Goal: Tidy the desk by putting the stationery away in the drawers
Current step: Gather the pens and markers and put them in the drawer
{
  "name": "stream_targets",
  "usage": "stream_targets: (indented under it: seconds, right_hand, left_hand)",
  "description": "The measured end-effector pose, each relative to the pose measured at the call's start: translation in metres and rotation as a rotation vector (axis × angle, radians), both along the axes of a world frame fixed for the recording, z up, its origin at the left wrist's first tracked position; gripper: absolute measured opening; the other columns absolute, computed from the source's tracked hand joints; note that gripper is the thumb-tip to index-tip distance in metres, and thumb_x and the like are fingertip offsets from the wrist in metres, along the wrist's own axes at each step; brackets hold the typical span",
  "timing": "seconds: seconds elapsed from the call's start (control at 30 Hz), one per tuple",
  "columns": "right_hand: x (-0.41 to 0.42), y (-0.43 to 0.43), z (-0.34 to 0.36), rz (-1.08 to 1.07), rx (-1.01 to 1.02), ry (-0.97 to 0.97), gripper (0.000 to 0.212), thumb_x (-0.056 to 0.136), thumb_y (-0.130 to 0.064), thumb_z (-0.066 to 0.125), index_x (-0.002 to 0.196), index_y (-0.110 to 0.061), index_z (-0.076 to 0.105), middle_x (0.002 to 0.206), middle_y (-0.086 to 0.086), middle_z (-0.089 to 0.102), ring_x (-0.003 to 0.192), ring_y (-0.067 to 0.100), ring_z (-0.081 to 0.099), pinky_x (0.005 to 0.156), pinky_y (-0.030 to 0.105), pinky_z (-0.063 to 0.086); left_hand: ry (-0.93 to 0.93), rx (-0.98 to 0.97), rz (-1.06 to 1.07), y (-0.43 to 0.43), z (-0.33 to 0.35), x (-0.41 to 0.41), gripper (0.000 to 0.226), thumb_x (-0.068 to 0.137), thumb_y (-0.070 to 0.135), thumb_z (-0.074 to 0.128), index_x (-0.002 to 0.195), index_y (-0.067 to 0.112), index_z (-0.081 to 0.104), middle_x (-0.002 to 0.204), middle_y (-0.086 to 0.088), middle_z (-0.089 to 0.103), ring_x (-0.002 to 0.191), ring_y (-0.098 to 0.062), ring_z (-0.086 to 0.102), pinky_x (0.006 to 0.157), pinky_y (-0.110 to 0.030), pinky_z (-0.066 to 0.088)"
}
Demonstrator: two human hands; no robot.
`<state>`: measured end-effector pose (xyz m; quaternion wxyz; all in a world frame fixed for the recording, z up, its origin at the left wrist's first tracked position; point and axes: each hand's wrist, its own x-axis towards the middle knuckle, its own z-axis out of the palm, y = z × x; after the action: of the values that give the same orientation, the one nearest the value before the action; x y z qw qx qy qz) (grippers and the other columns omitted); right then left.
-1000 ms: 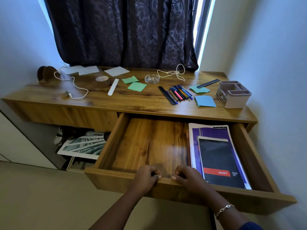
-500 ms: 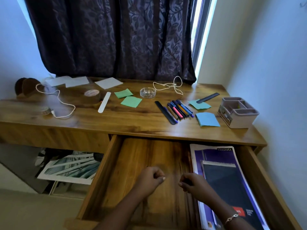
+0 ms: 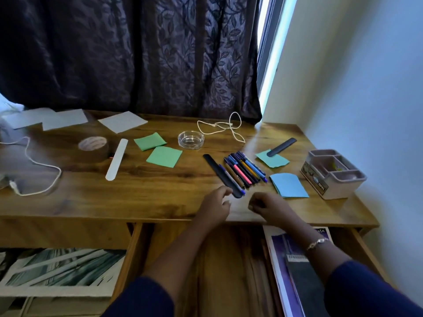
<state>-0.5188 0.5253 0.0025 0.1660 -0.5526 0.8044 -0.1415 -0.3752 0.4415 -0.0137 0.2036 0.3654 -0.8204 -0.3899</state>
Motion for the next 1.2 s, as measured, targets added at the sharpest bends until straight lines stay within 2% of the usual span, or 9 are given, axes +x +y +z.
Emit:
stream_targets:
  seconds: [0.17,0.23,0.33,0.5,0.6,0.77,0.9,1.03,1.2]
  right_hand:
    - [-0.030,-0.059,0.003,-0.071,-0.021,0.164,0.012,0.087,-0.015,0.060,0.098,-0.012,0.065,0.096,0.005,0.065,0.091,0.022,0.060,0.081,0.035,0.052]
    - [-0.033,-0.080,0.001,-0.049,-0.015,0.242,0.018,0.085,-0.014,0.060,0.103,-0.010,0.063,0.102,0.009,0.062,0.092,0.023,0.057,0.075,0.032,0.048]
    - [-0.036,-0.104,-0.004,-0.031,0.007,0.296,0.022,0.085,-0.021,0.059,0.104,-0.010,0.059,0.108,0.011,0.057,0.092,0.024,0.053,0.068,0.026,0.034]
    - [-0.034,-0.122,-0.015,-0.050,0.060,0.353,0.051,0.084,-0.042,0.060,0.119,-0.007,0.050,0.127,0.016,0.045,0.114,0.029,0.046,0.093,0.033,0.039]
    - [-0.032,-0.126,-0.019,-0.089,0.087,0.341,0.060,0.084,-0.047,0.058,0.126,-0.006,0.046,0.130,0.017,0.043,0.117,0.030,0.045,0.095,0.034,0.040]
    - [-0.034,-0.129,-0.023,-0.110,0.116,0.299,0.063,0.086,-0.051,0.053,0.128,-0.005,0.042,0.133,0.018,0.039,0.119,0.032,0.044,0.095,0.036,0.040]
    - [-0.033,-0.131,-0.029,-0.113,0.133,0.298,0.057,0.092,-0.046,0.046,0.131,-0.004,0.040,0.133,0.019,0.039,0.119,0.032,0.044,0.096,0.038,0.040]
    - [-0.028,-0.137,-0.030,-0.143,0.114,0.270,0.045,0.096,-0.022,0.040,0.133,0.003,0.035,0.133,0.022,0.038,0.122,0.038,0.040,0.098,0.044,0.039]
    - [-0.024,-0.145,-0.031,-0.173,0.138,0.191,0.041,0.094,-0.015,0.045,0.130,0.004,0.037,0.130,0.022,0.041,0.118,0.037,0.047,0.095,0.046,0.043]
  left_hand:
    - [-0.241,-0.162,-0.097,-0.030,0.001,-0.022,0.041,0.092,0.006,0.043,0.133,0.011,0.045,0.135,-0.008,0.048,0.121,-0.024,0.046,0.096,-0.033,0.040]
    - [-0.289,-0.230,-0.101,-0.038,-0.001,-0.026,0.043,0.092,0.005,0.043,0.134,0.010,0.043,0.139,-0.007,0.045,0.127,-0.022,0.041,0.102,-0.031,0.036]
    - [-0.382,-0.360,-0.160,-0.046,-0.002,-0.030,0.046,0.095,0.009,0.041,0.140,0.009,0.036,0.149,-0.007,0.034,0.137,-0.020,0.028,0.112,-0.029,0.019]
    - [-0.540,-0.489,-0.266,-0.055,-0.011,-0.032,0.051,0.093,0.013,0.043,0.142,0.013,0.032,0.152,-0.005,0.028,0.142,-0.022,0.018,0.117,-0.036,0.005]
    - [-0.577,-0.509,-0.285,-0.058,-0.018,-0.030,0.052,0.092,0.012,0.043,0.143,0.014,0.032,0.153,-0.004,0.025,0.142,-0.024,0.015,0.117,-0.040,0.004]
    - [-0.534,-0.552,-0.268,-0.058,-0.020,-0.031,0.046,0.092,0.010,0.042,0.138,0.012,0.039,0.148,-0.006,0.033,0.139,-0.023,0.024,0.116,-0.039,0.007]
    - [-0.514,-0.548,-0.255,-0.058,-0.021,-0.033,0.045,0.091,0.011,0.044,0.136,0.014,0.041,0.146,-0.005,0.037,0.137,-0.022,0.027,0.116,-0.037,0.009]
    - [-0.513,-0.541,-0.228,-0.056,-0.023,-0.036,0.048,0.090,0.010,0.046,0.137,0.014,0.040,0.145,-0.005,0.037,0.137,-0.022,0.026,0.116,-0.037,0.009]
    - [-0.568,-0.564,-0.219,-0.055,-0.026,-0.041,0.056,0.084,0.012,0.057,0.137,0.013,0.039,0.144,-0.006,0.038,0.137,-0.023,0.026,0.117,-0.038,0.009]
